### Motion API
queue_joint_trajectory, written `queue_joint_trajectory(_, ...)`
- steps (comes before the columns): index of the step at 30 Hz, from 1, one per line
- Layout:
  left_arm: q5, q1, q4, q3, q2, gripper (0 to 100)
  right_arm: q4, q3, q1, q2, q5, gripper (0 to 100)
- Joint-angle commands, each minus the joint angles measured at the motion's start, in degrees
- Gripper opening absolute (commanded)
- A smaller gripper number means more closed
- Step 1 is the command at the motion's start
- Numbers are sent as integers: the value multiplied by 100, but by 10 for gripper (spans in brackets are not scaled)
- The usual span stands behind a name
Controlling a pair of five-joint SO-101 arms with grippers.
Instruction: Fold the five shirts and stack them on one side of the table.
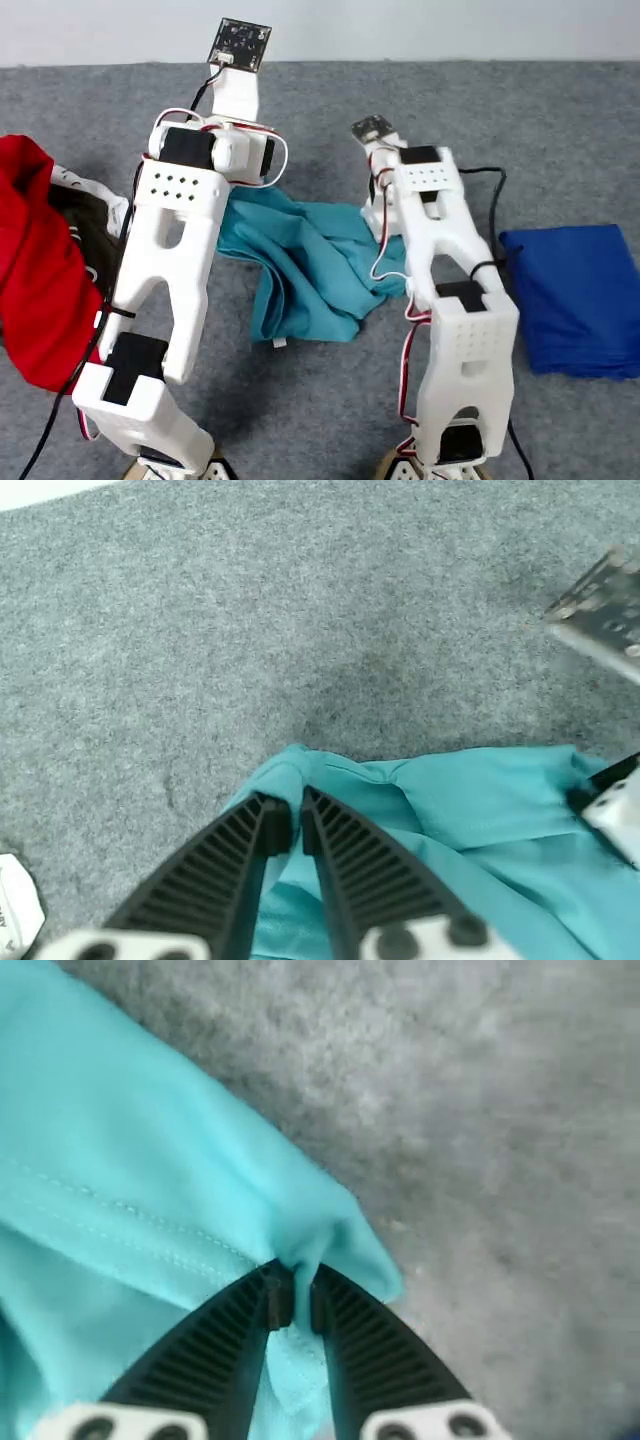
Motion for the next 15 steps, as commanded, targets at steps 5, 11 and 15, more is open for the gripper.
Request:
queue_joint_trajectory(5,44,-35,-44,-84,-273,13,382,-53,189,-2044,18,10)
queue_joint_trajectory(11,35,-79,-202,-356,-888,13,127,-44,400,-3152,18,10)
queue_joint_trajectory(15,35,-88,-1020,-409,-1134,13,-470,-44,426,-3433,9,10)
